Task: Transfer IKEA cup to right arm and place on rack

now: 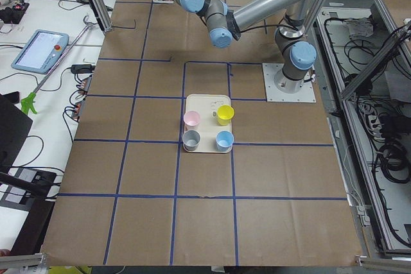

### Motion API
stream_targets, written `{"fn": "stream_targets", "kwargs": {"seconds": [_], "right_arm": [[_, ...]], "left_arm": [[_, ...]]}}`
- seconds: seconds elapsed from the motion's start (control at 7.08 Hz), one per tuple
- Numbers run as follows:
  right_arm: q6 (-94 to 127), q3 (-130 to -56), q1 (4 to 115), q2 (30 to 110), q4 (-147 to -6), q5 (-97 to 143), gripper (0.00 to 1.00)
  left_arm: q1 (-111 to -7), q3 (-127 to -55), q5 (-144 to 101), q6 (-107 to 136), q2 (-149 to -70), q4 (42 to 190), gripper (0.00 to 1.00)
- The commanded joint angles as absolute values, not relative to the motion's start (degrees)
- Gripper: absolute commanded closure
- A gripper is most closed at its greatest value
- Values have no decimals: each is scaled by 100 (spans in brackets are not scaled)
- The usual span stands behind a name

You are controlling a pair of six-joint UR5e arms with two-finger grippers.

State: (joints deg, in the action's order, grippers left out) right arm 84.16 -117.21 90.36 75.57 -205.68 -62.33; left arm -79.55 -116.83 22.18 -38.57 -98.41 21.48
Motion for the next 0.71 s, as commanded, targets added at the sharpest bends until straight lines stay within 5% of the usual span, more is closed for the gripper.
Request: {"fn": "stream_targets", "kwargs": {"seconds": [0.0, 0.57], "right_arm": [[8517, -11786, 9061, 7524, -20637, -6258, 0], [8640, -11918, 9114, 7233, -21340, -6354, 0]], "left_arm": [[-8050, -12242, 1916, -3859, -10227, 850, 100], [-8596, -12208, 2118, -2105, -10898, -1411, 100]]}}
